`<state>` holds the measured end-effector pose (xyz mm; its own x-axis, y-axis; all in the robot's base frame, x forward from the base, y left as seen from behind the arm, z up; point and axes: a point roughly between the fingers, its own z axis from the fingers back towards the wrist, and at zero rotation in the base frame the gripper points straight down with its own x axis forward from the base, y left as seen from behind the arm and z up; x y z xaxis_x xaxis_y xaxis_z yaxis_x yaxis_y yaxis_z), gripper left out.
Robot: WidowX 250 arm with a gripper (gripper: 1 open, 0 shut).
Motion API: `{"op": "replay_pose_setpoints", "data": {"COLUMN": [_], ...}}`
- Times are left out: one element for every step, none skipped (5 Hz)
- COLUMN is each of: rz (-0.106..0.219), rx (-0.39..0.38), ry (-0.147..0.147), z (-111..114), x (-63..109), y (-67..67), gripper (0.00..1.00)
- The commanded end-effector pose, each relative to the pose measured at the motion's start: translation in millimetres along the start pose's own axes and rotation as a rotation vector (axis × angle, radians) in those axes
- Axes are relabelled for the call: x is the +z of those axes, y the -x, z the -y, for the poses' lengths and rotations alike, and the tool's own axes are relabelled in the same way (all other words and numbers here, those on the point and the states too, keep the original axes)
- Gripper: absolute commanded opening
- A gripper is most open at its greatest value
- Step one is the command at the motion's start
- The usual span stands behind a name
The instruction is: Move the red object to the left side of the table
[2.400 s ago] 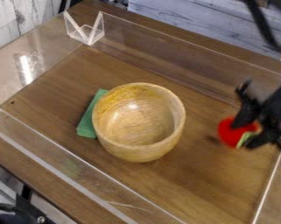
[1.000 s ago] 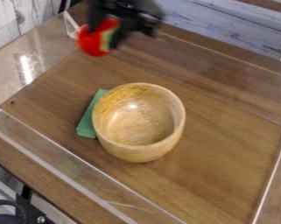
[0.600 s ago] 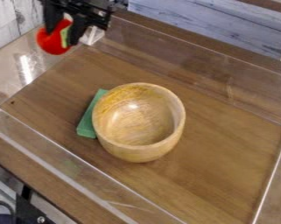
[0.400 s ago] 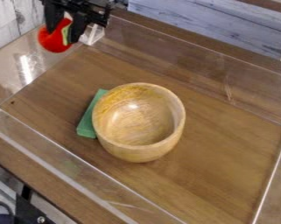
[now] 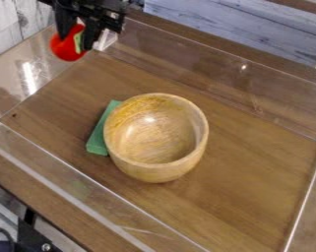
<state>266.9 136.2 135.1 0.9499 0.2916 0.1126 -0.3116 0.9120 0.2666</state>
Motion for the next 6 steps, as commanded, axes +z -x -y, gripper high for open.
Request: {"op": "replay_pose_setpoints", "data": {"rz": [0.047, 0.054, 0.052, 0.051, 0.058, 0.061], "rx": [0.002, -0.006, 0.023, 0.055, 0.055, 0.053], "ry": [0.009, 0.029, 0.040, 0.061, 0.087, 0.107], "z": [-20.0, -35.2, -49.5, -58.7, -63.3, -62.6], "x": [-7.7, -28.3, -26.0, -22.4, -30.2, -34.1], "y": [-13.5, -24.9, -33.0, -39.6, -42.4, -42.1], "gripper": [0.00, 0.00, 0.00, 0.00, 0.00, 0.00]}}
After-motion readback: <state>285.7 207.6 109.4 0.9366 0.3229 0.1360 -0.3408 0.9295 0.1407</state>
